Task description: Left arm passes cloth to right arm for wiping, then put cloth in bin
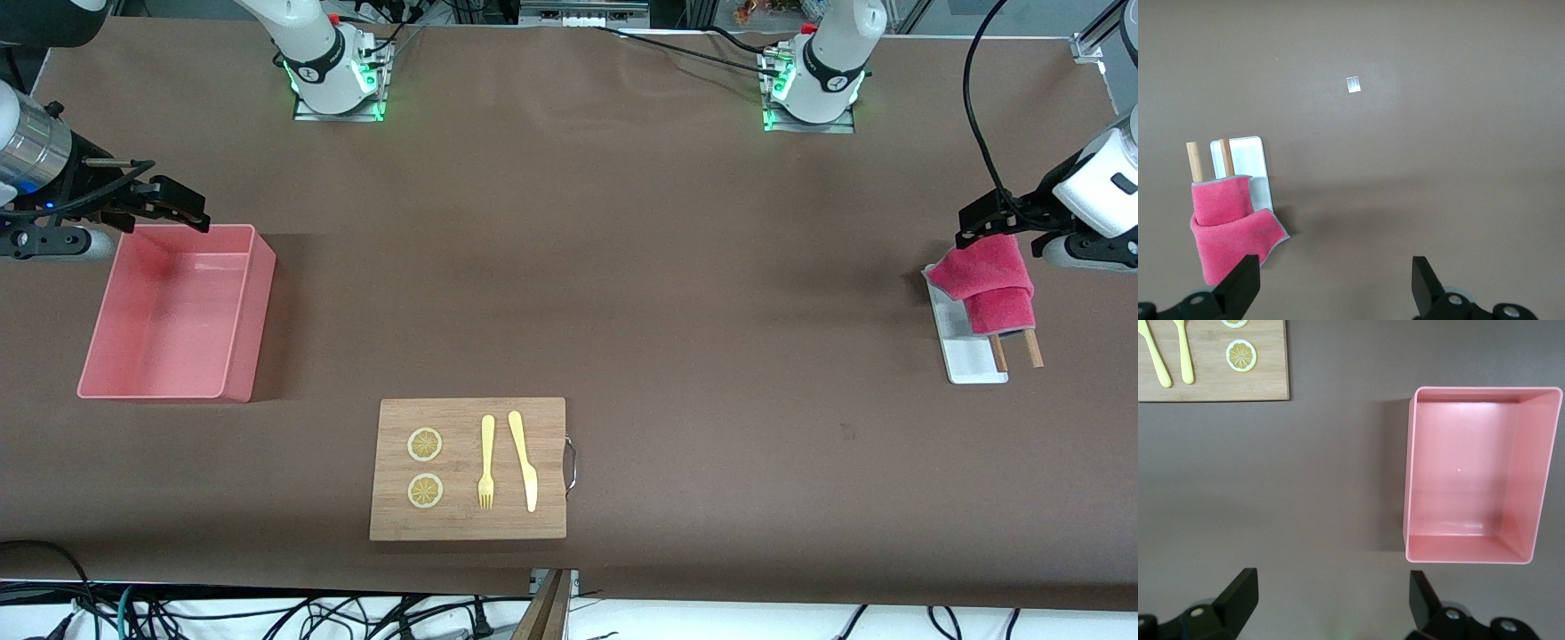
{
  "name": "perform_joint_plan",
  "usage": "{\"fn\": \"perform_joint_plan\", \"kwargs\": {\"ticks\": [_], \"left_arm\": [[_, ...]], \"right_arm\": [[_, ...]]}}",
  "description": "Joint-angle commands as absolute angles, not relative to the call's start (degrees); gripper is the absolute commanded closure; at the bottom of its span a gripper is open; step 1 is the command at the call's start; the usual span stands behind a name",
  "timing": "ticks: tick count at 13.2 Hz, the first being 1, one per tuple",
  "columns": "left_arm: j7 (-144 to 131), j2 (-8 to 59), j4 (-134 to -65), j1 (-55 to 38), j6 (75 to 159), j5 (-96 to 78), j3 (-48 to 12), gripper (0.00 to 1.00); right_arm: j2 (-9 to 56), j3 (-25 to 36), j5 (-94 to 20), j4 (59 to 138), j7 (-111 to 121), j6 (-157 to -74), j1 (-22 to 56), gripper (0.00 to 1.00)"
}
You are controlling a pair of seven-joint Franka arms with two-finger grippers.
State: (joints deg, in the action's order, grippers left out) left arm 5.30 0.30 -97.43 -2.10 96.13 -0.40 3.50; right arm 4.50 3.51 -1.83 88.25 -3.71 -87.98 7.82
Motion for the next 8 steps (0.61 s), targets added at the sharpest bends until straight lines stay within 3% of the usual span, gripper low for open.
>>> {"fn": "perform_joint_plan", "kwargs": {"ticks": [1, 8], "left_arm": [[5.1, -1.1, -98.8, -2.7, 97.0, -1.7, 4.4, 0.0], [5.2, 0.5, -98.2, -2.6, 96.2, -0.9, 4.7, 0.0]], "right_arm": [[3.3, 3.2, -1.1, 88.5, -3.3, -87.5, 8.3, 0.0], [3.3, 3.2, -1.1, 88.7, -3.3, -87.9, 8.3, 0.0]]}}
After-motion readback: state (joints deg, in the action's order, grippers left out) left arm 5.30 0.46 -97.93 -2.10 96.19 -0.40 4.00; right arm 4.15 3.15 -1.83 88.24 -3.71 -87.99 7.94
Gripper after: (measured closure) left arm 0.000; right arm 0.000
